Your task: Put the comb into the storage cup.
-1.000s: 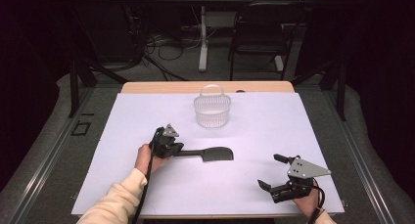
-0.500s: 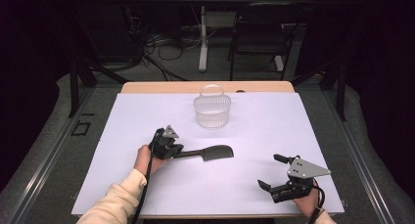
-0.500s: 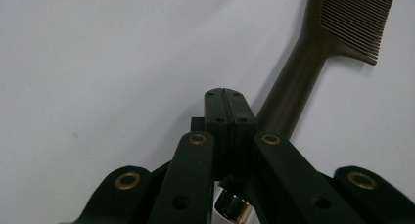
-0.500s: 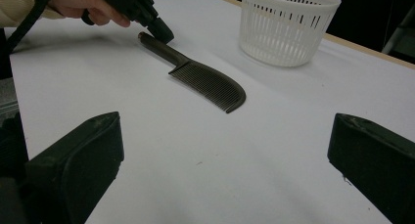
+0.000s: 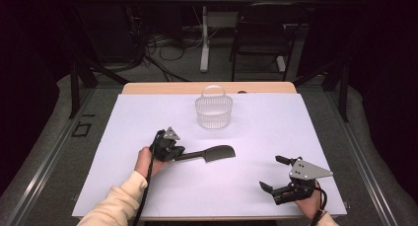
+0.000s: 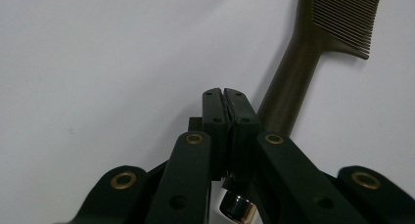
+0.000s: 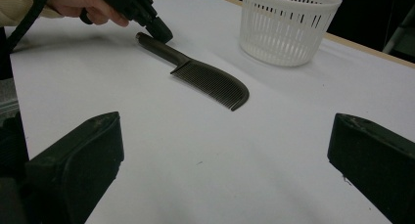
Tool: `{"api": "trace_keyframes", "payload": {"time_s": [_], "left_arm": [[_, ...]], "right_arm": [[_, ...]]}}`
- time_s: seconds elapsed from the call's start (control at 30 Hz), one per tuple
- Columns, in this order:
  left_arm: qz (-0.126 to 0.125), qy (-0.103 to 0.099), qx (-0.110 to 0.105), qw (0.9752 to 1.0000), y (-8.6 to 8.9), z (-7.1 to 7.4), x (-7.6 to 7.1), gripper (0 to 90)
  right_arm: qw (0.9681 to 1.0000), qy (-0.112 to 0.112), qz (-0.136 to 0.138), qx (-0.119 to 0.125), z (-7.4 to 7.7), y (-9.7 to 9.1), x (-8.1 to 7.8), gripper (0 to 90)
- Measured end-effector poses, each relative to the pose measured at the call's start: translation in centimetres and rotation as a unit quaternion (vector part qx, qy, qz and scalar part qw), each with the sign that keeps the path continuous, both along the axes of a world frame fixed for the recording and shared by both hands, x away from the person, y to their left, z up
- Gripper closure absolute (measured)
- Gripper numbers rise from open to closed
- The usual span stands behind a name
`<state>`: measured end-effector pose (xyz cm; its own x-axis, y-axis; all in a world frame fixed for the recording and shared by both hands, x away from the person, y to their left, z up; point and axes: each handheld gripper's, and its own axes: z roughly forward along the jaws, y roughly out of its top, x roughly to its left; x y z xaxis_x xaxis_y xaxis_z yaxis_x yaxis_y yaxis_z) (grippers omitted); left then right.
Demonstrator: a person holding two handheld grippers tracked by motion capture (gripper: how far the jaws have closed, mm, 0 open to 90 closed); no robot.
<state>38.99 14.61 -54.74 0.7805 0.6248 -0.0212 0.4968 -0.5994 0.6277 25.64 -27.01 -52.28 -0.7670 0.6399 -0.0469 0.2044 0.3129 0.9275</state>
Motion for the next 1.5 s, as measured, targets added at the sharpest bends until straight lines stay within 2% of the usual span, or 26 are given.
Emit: {"api": "trace_keyframes", "payload": {"time_s": [0.17,0.27,0.3,0.37,0.5,0.7,0.8,1.03,1.13,1.2,1.3,1.5], "left_arm": [[0.004,-0.003,-0.003,1.0,0.1,0.1,0.0,83.8],[0.006,-0.009,-0.002,0.9999,0.3,0.3,0.0,78.4],[0.01,-0.013,-0.005,0.9999,0.3,0.4,0.0,74.2],[0.014,-0.017,-0.006,0.9997,0.4,0.5,0.0,73.6],[0.014,-0.02,-0.007,0.9997,0.5,0.7,0.0,66.3],[0.014,-0.019,-0.007,0.9997,0.6,1.2,0.1,50.6],[0.011,-0.02,-0.006,0.9997,0.6,1.5,0.1,37.4],[0.012,-0.021,0.0,0.9997,0.5,1.9,0.1,17.2],[0.009,-0.022,-0.001,0.9997,0.5,2.0,0.1,13.8],[0.005,-0.024,0.004,0.9997,0.5,2.0,0.1,10.4],[0.006,-0.03,0.023,0.9993,0.2,2.1,0.0,7.0],[-0.002,-0.033,0.03,0.999,-0.2,2.3,-0.2,1.6]], "right_arm": [[1.0,0.002,-0.001,0.001,0.0,0.0,0.0,0.0],[1.0,0.002,-0.001,0.001,0.0,0.0,0.0,0.0],[1.0,0.002,-0.001,0.001,0.0,0.0,0.0,0.0],[1.0,0.002,0.0,0.001,0.0,0.0,0.0,0.0],[1.0,0.002,-0.001,0.001,0.0,0.0,0.0,0.0],[1.0,0.002,0.0,0.001,0.0,0.0,0.0,0.0],[1.0,0.0,0.001,-0.002,0.0,0.0,0.0,0.0],[1.0,0.001,0.001,-0.002,0.0,0.0,0.0,0.0],[1.0,0.0,0.001,0.0,0.0,0.1,-0.1,0.0],[1.0,0.001,0.002,-0.001,0.0,0.1,0.0,0.0],[1.0,0.003,0.003,-0.003,0.0,0.1,0.0,0.0],[1.0,0.0,0.002,-0.001,0.0,0.1,-0.1,0.0]]}}
